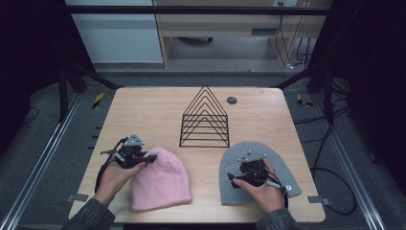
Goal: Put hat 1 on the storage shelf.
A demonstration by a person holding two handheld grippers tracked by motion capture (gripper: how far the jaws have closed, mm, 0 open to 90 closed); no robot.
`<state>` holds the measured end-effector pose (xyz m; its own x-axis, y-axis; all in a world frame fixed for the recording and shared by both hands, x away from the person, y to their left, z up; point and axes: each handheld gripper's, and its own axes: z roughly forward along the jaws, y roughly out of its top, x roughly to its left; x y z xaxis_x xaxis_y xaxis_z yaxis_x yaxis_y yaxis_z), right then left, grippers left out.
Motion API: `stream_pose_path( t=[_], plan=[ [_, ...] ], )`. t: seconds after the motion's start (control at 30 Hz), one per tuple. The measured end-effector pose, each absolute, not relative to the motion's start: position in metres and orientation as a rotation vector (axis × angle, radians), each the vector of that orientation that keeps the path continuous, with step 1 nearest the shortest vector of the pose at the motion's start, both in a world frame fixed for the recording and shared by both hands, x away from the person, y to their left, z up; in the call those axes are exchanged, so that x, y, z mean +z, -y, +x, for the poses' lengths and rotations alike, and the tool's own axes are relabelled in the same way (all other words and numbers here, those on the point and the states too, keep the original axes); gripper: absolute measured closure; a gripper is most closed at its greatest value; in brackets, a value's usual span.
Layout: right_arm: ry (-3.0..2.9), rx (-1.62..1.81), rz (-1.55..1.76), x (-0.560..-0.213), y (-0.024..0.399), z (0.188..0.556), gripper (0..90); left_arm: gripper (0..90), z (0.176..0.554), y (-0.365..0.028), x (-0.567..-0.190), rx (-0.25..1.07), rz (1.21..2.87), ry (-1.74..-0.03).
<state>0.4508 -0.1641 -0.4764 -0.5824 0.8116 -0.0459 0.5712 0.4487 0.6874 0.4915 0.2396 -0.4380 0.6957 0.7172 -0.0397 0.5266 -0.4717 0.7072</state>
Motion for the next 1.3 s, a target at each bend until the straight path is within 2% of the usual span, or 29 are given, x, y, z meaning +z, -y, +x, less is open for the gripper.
stream_pose_path(
  t=[0.27, 0.87, 1.07, 1.3],
  plan=[
    [-2.311, 0.944, 1.163, -0.474, 0.165, 0.450, 18.7, 75.0, 0.472, -0.227, -0.404, 0.443, 2.141, -0.816],
    [-2.266, 1.046, 1.137, -0.465, 0.161, 0.447, 24.3, 75.7, 0.464, -0.220, -0.336, 0.508, 2.097, -0.672],
    [-2.256, 1.122, 1.092, -0.446, 0.148, 0.447, 28.1, 75.7, 0.472, -0.222, -0.313, 0.554, 2.073, -0.650],
    [-2.312, 1.191, 0.961, -0.413, 0.109, 0.453, 33.2, 75.6, 0.485, -0.227, -0.294, 0.576, 2.037, -0.655]
  ],
)
